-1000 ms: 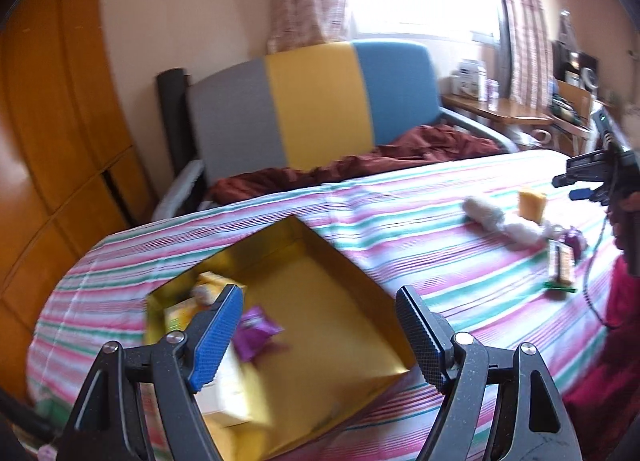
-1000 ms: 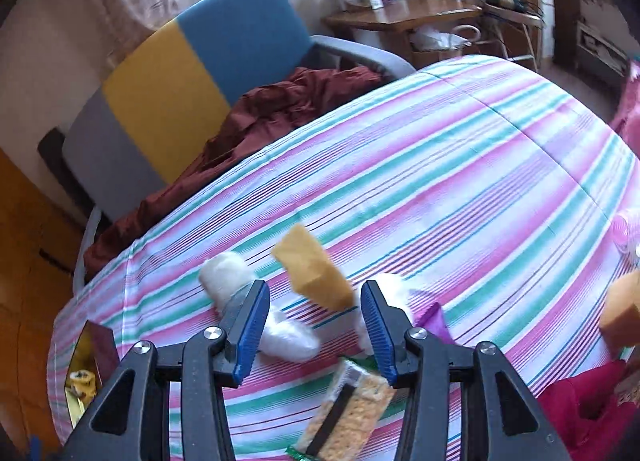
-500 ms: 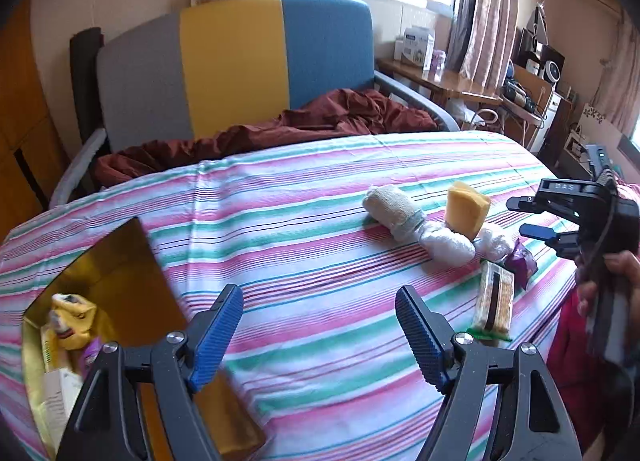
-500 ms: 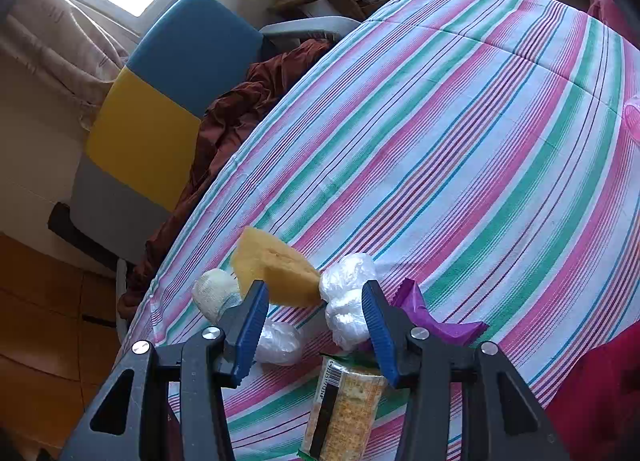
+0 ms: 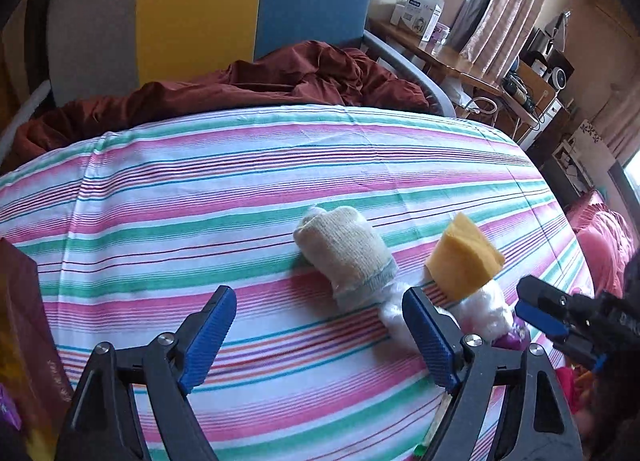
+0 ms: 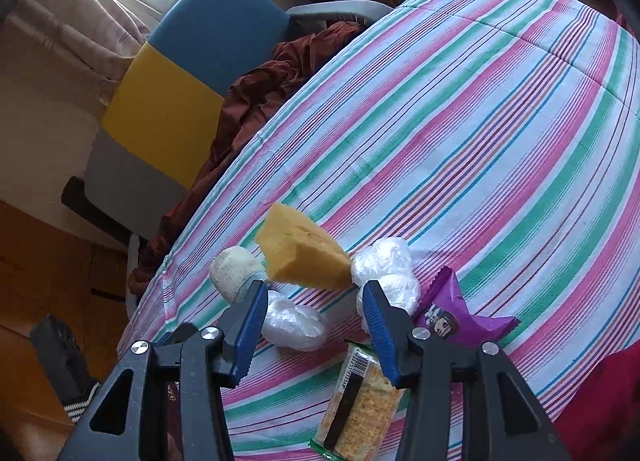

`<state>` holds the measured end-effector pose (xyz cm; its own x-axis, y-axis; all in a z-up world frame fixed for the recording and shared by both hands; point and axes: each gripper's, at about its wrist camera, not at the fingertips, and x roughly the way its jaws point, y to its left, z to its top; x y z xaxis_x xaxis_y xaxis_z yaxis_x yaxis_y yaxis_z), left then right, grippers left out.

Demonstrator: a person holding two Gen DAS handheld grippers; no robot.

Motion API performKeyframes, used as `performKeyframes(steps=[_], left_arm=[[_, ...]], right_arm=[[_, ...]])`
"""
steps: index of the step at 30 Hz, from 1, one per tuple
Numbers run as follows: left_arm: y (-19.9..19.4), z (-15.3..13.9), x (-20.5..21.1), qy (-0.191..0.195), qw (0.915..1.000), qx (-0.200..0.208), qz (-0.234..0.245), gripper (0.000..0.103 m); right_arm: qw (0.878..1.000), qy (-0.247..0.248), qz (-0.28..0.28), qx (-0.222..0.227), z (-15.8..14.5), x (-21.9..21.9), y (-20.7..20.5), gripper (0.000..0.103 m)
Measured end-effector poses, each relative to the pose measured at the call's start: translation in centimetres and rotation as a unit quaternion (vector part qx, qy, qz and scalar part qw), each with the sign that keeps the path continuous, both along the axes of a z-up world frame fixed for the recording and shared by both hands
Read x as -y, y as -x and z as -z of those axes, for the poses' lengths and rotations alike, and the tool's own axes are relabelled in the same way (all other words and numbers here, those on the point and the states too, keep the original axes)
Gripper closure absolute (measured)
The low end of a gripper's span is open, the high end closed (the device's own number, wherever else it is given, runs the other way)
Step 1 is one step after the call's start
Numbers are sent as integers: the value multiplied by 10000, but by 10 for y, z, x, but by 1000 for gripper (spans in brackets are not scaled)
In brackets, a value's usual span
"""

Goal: Organize objects
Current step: 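Close the left gripper on the cream knitted roll, then lift the knitted roll toward the tray with the left gripper while the right reaches the plastic-wrapped bundle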

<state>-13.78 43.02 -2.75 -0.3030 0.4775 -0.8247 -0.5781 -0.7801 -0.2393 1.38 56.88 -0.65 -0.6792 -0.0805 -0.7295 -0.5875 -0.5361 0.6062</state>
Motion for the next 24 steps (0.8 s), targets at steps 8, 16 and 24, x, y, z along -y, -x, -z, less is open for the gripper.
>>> performKeyframes(steps=[8,16,24], left_arm=[[29,27,-45,111,9993,273,-212,14],[21,37,-41,-13,10000,55,44,43],[-25,36,31,-25,9999,-121,-5,42]], right_arm=[[9999,83,-124,21,3,2,4,53],[9999,89,-67,60,5,-1,2,53],[9997,-13,-191,168,5,3,5,53]])
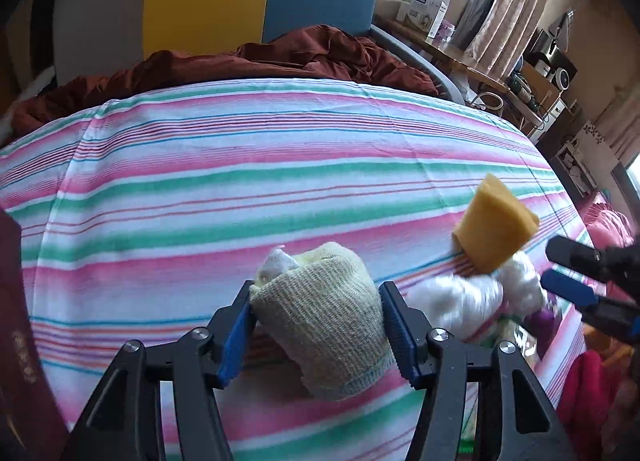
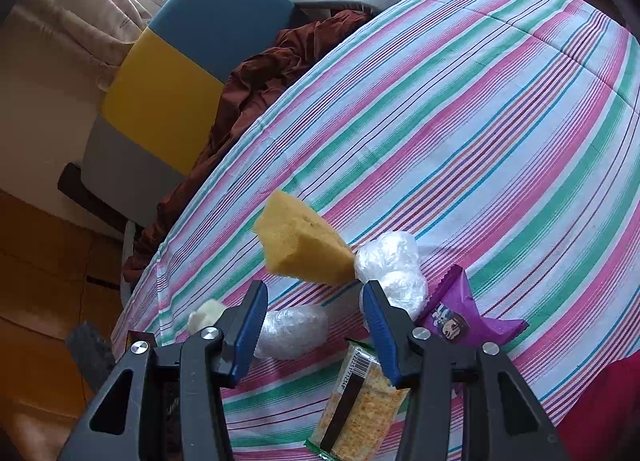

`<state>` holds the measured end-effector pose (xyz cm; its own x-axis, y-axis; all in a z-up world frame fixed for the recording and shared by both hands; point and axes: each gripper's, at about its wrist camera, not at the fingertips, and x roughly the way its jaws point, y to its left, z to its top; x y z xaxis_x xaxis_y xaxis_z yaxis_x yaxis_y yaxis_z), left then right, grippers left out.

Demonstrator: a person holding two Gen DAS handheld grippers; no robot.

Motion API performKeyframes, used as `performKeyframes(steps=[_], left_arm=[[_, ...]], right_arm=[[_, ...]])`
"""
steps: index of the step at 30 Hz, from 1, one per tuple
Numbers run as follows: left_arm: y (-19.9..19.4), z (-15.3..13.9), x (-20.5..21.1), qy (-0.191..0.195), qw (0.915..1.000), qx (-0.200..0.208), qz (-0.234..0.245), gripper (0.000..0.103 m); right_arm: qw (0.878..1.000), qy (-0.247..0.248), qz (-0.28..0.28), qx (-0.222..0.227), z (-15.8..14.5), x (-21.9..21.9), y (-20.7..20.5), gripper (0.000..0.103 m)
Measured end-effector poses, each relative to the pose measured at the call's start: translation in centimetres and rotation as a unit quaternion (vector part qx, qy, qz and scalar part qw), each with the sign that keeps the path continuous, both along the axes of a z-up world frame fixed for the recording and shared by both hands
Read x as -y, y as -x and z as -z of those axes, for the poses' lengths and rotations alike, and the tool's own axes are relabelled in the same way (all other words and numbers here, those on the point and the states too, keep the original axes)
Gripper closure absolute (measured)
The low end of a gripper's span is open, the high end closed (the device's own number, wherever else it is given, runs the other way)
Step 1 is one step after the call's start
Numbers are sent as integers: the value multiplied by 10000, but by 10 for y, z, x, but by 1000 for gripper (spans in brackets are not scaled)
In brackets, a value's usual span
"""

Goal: Organize objects
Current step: 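Lift the knitted roll toward the tray with the left gripper while the right reaches the plastic-wrapped bundle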

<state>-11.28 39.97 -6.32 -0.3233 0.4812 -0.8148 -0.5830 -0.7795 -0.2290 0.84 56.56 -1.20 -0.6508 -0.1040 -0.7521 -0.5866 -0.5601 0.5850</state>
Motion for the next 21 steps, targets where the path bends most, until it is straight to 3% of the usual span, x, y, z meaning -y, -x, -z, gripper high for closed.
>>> performKeyframes(steps=[6,10,13,21], left_arm=[[-57,-2,38,133,9984,-401,384,42],[-75,0,57,-17,9988,-344,349,42],[-77,2,64,-87,9989,-320,316,42],[-76,6,66,-238,9992,-216,223,41]], right_arm=[[9977,100,-653,137,7,18,16,53],[9943,-62,-1025,269,8,33,26,51],[9925,-302,-1120,373,6,40,33,38],[9770,-1255,-1442,940,11,62,62,34]])
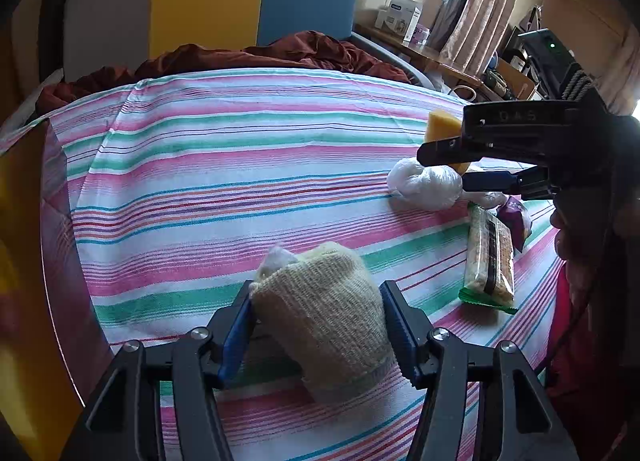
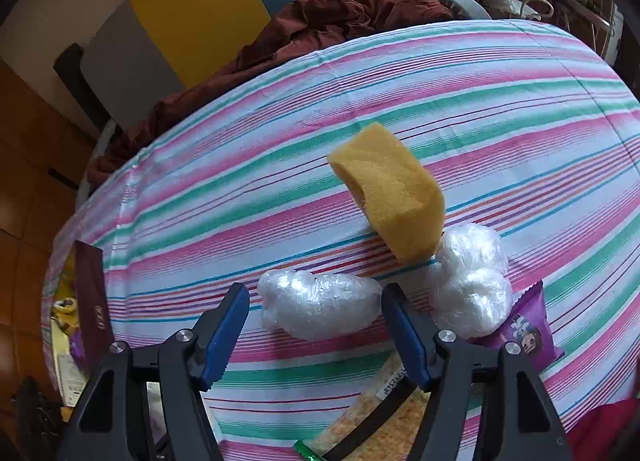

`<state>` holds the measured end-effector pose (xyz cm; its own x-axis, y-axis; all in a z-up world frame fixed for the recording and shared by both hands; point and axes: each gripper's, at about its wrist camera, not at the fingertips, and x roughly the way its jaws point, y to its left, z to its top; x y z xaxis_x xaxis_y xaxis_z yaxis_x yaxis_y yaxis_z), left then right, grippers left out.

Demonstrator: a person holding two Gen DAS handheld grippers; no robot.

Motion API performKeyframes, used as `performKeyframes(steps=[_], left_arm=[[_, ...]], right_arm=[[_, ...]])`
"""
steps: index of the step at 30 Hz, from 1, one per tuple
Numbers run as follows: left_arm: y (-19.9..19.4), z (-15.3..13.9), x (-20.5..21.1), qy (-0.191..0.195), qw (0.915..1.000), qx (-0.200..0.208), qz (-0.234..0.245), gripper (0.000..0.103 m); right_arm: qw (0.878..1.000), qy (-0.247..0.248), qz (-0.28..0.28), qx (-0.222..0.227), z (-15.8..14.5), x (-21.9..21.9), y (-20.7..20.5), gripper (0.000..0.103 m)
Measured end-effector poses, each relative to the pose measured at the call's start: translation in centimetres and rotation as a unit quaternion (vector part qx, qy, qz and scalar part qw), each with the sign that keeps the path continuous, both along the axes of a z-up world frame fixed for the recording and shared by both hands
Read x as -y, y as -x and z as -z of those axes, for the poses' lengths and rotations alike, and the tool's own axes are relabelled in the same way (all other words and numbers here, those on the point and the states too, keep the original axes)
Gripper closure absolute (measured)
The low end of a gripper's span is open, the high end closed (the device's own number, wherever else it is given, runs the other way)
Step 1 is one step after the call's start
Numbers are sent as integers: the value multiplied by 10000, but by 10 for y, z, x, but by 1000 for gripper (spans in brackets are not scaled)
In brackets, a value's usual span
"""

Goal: Organize objects
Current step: 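Lift the knitted roll toward the tray with the left gripper while the right reaches the plastic-wrapped bundle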

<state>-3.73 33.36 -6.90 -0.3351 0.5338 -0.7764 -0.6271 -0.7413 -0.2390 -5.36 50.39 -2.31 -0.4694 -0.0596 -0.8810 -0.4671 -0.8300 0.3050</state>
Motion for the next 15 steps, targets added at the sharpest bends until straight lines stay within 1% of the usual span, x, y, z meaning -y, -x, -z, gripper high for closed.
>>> performKeyframes(steps=[3,4,5,6,11,15], left_arm=[[0,4,-1,-45,9999,135,-6,41],[-2,4,-3,-35,10000,80,-9,41],[-4,4,-4,-6,10000,23,7,41],[-5,4,-6,17,10000,-14,23,41],[-8,5,-5,-8,9999,-98,81,42],[-12,4,-5,-4,9998,-167,105,43]], right_arm=[[9996,-172,-117,178,7,5,7,35],[9992,-291,-133,237,9,5,8,44],[9990,-343,-163,236,11,5,9,46],[9990,-357,-184,190,10,4,8,51],[9975,-567,-357,223,12,7,10,53],[9982,-459,-312,222,14,5,11,53]])
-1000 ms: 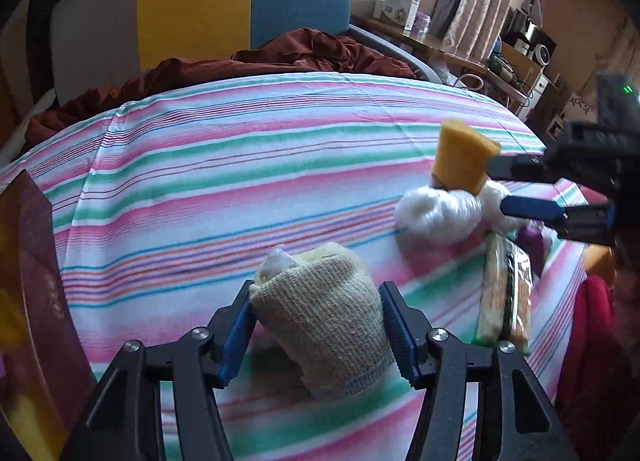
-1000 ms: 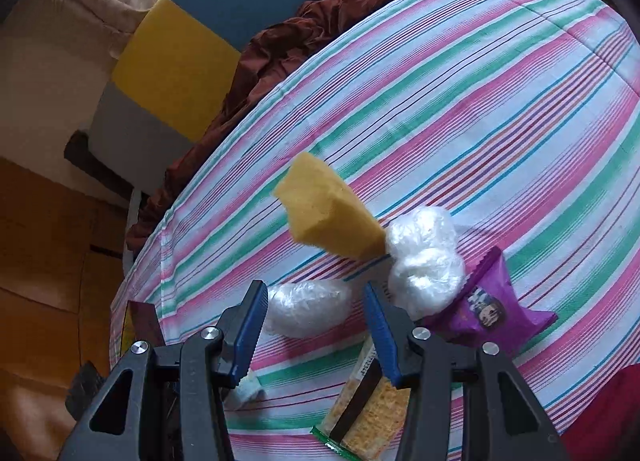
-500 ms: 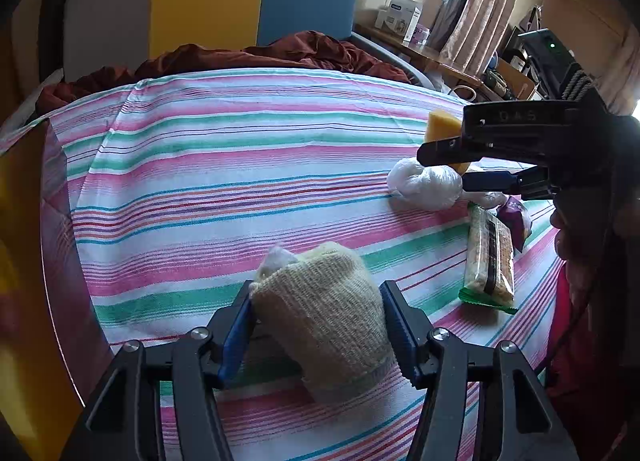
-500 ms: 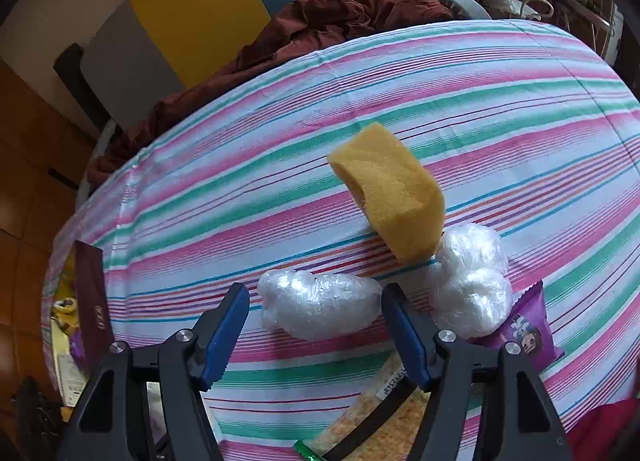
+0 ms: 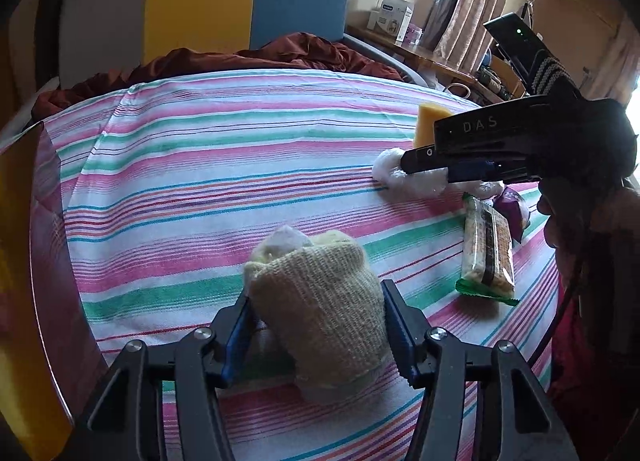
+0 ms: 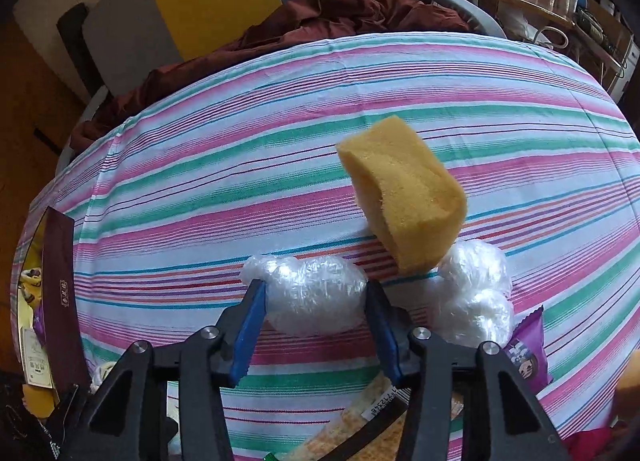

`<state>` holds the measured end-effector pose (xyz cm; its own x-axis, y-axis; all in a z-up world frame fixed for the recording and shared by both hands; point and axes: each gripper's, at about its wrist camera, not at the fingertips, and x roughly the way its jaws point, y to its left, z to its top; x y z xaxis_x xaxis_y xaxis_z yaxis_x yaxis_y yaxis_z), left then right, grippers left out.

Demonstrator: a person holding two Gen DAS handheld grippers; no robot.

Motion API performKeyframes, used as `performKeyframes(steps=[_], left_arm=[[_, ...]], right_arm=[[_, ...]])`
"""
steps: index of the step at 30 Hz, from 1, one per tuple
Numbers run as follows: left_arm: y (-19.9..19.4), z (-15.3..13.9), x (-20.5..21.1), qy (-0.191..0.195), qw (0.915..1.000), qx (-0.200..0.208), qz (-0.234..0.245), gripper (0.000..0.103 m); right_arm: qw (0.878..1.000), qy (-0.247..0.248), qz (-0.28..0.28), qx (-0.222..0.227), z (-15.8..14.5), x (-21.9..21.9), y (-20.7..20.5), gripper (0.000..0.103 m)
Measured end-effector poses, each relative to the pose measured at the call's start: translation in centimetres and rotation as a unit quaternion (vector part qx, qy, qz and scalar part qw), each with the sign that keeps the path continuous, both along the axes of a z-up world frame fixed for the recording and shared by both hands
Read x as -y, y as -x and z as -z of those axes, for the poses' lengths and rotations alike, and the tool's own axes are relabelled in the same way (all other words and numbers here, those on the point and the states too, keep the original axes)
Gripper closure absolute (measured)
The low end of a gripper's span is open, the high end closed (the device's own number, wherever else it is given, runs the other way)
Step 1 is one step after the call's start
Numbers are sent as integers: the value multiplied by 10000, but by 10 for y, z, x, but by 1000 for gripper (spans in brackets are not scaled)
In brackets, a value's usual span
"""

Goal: Organize objects
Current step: 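Lift the knitted roll toward the tray with the left gripper while the right reaches the plastic-wrapped bundle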

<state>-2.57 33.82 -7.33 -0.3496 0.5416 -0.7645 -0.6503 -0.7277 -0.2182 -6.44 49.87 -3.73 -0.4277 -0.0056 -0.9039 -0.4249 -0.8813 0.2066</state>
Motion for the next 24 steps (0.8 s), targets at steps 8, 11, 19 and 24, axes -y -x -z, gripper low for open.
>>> performKeyframes(steps=[8,11,19,24], left_arm=[[-3,1,2,17,10000,-72,-4,43],[-4,0,3,36,10000,-81,-13,45],[-14,-10,8,155,9998,-129,-39,52],[-21,-24,18,168,9995,-258,-80,52]], right_arm=[[10000,-40,-29,24,0,1,-1,53],[10000,-40,-42,45,1,1,-1,53],[9999,-108,-67,28,1,4,1,53],[9997,-198,-108,17,1,7,2,53]])
